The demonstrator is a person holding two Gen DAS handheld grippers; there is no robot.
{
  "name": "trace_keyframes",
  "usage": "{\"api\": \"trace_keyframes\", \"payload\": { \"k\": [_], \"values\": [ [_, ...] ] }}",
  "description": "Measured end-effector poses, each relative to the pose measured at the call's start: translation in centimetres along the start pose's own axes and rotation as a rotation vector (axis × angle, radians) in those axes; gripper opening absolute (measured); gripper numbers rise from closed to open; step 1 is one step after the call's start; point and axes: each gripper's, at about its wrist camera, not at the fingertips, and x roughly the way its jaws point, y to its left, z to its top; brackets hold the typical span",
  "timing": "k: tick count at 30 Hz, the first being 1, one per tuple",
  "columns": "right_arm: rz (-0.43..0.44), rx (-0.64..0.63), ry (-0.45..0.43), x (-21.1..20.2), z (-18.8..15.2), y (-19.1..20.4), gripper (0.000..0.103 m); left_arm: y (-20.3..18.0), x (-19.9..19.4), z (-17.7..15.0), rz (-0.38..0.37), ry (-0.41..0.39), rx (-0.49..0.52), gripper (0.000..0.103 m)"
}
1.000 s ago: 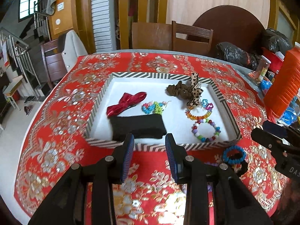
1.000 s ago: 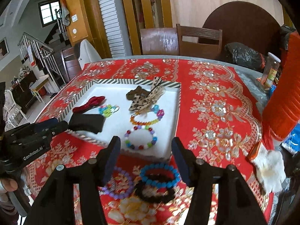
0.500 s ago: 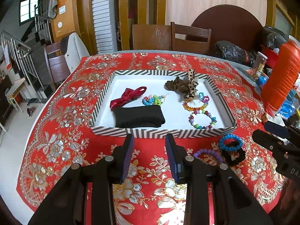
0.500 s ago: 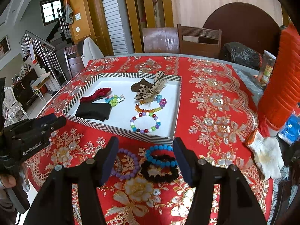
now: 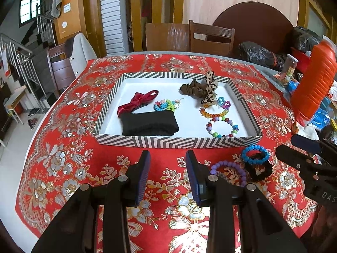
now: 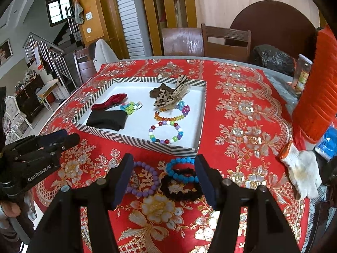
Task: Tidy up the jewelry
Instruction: 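Withdraw both open grippers from the tray toward the remaining bracelets, then grasp the blue beaded bracelet with the right gripper while the left grasps the silver rhinestone bracelet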
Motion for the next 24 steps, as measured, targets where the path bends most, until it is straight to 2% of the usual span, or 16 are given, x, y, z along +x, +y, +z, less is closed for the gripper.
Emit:
{"api": "trace_keyframes", "payload": {
  "k": [6,9,12,17,21,24],
  "values": [
    [-0.027,0.014,0.038,0.3,-0.4,-1.9,0.064,-0.1,0.7,-0.4,-0.049,0.037,-0.013,0.047],
    [-0.056,0.042,0.074,0.7,-1.3,-3.5,0.064,-0.3,1.5,-0.9,-0.100,0.073,-0.024,0.047],
    [-0.062,0.071,0.100,1.4,-2.2,-4.9,0.064,-0.6,2.7,-1.3,-0.155,0.135,-0.041,0.047],
    [-0.054,0.079,0.123,2.6,-3.0,-6.0,0.062,-1.2,3.6,-1.6,-0.203,0.169,-0.039,0.047],
    [-0.044,0.079,0.139,3.2,-3.5,-6.2,0.054,-1.3,4.0,-1.8,-0.214,0.184,-0.030,0.047],
    [-0.031,0.085,0.155,3.5,-3.7,-6.4,0.042,-0.7,4.6,-2.0,-0.192,0.200,-0.033,0.047]
  ]
}}
